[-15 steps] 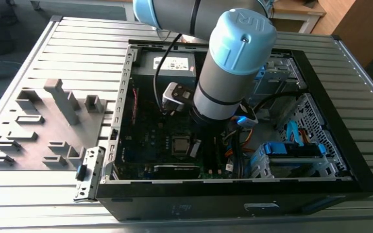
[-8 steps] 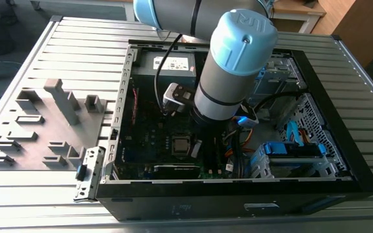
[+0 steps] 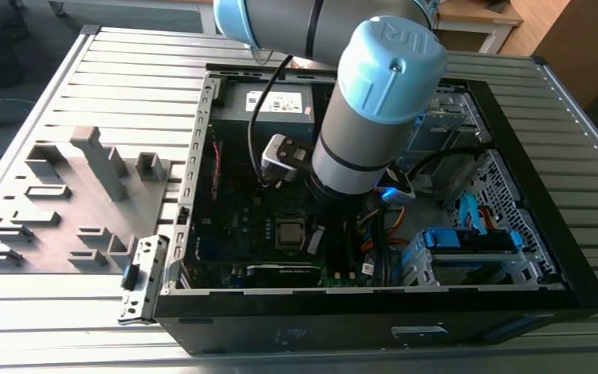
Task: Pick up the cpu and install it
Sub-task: 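Install the first cpu locking lever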
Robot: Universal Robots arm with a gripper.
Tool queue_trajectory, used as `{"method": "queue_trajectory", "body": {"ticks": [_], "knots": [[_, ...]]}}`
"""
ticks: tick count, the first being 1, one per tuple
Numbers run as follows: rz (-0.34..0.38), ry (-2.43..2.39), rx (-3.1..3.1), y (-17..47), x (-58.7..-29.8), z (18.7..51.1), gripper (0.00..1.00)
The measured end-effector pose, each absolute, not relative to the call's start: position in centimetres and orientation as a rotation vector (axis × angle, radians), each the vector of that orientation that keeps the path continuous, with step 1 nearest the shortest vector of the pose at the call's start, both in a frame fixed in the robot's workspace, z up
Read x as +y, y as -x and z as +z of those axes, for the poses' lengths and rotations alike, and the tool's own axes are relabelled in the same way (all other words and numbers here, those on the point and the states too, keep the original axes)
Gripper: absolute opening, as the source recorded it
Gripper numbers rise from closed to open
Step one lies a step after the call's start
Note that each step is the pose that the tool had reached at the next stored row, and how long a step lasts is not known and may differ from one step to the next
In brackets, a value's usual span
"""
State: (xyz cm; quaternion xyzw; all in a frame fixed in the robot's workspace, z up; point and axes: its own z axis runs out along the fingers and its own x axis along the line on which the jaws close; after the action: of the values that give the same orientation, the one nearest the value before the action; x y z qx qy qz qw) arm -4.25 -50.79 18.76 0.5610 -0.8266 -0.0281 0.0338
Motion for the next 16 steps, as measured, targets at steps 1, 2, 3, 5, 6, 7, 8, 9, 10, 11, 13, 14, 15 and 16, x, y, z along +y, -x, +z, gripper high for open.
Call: {"method": "queue_trajectory", "body": {"ticks": [1,2,3,5,6,7,8,9,10,11,13,14,15,16], "knots": [[-0.087,-1.727,-2.542,4.25,-50.81,18.76,0.11],[-0.088,-1.728,-2.542,4.25,-50.85,18.76,0.11],[-0.088,-1.728,-2.542,4.25,-50.89,18.76,0.11],[-0.088,-1.728,-2.541,4.24,-50.91,18.78,0.11],[-0.088,-1.728,-2.541,4.24,-50.92,18.78,0.11],[-0.087,-1.728,-2.541,4.24,-50.92,18.79,0.11],[-0.087,-1.728,-2.541,4.24,-50.92,18.79,0.11],[-0.087,-1.728,-2.541,4.23,-50.92,18.79,0.11],[-0.087,-1.728,-2.541,4.23,-50.92,18.79,0.11],[-0.087,-1.728,-2.541,4.23,-50.92,18.79,0.11],[-0.088,-1.728,-2.541,4.23,-50.96,18.79,0.11],[-0.088,-1.728,-2.541,4.23,-50.99,18.79,0.11],[-0.088,-1.729,-2.541,4.23,-51.03,18.79,0.11],[-0.088,-1.729,-2.541,4.22,-51.08,18.80,0.11]]}}
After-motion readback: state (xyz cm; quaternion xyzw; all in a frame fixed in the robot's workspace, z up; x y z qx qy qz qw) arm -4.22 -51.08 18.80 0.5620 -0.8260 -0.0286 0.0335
